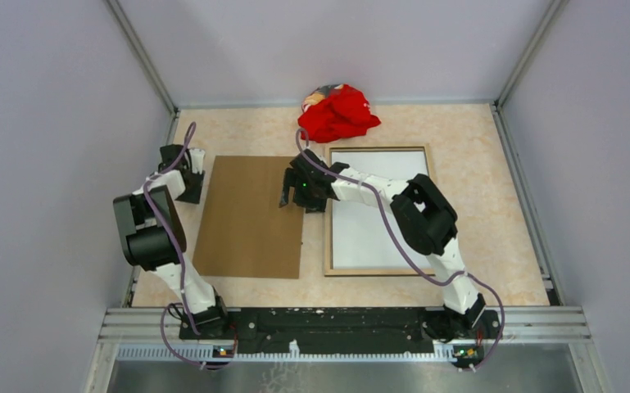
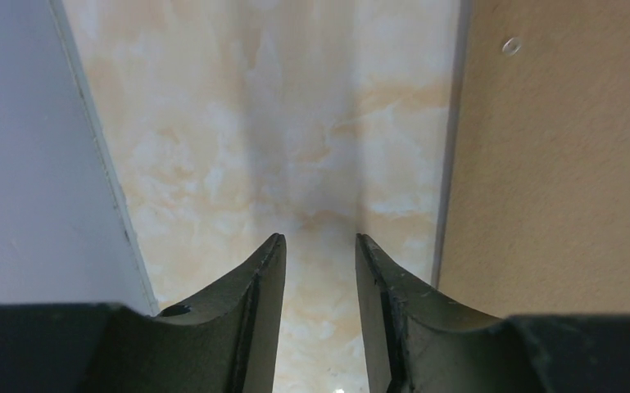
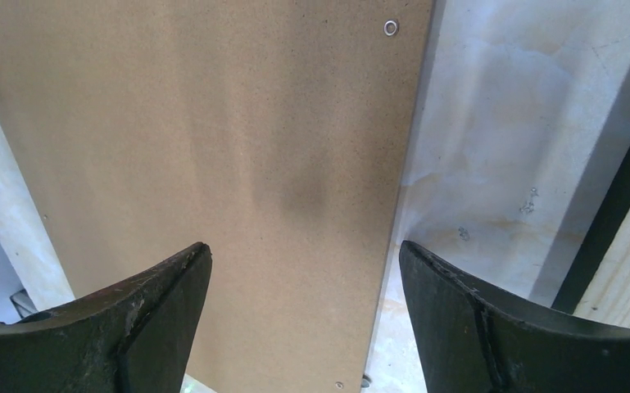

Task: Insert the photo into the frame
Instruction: Turn over the photo frame item at the center of the board.

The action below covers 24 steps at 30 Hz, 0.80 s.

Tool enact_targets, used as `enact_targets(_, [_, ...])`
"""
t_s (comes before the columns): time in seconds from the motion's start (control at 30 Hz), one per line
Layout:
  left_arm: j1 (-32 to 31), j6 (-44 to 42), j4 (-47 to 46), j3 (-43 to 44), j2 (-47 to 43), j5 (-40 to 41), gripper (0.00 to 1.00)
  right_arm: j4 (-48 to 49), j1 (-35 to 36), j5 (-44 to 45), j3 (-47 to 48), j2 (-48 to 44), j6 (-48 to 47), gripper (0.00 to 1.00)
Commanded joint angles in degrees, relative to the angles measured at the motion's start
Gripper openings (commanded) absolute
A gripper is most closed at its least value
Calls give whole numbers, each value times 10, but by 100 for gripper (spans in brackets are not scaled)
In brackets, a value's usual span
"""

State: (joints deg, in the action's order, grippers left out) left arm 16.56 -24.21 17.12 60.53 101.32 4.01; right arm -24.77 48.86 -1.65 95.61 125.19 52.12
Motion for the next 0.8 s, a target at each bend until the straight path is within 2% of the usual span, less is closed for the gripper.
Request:
enact_targets(0.0, [-10, 23, 48, 13, 50, -79, 43, 11, -5, 5, -6, 15, 20, 85])
enact_targets(0.47, [-44, -14, 159, 73, 126, -186, 30, 38, -14, -62, 4, 24, 53, 85])
enact_targets(0.77, [-50, -29, 190, 106, 153, -215, 20, 92, -22, -113, -12, -4, 80, 84])
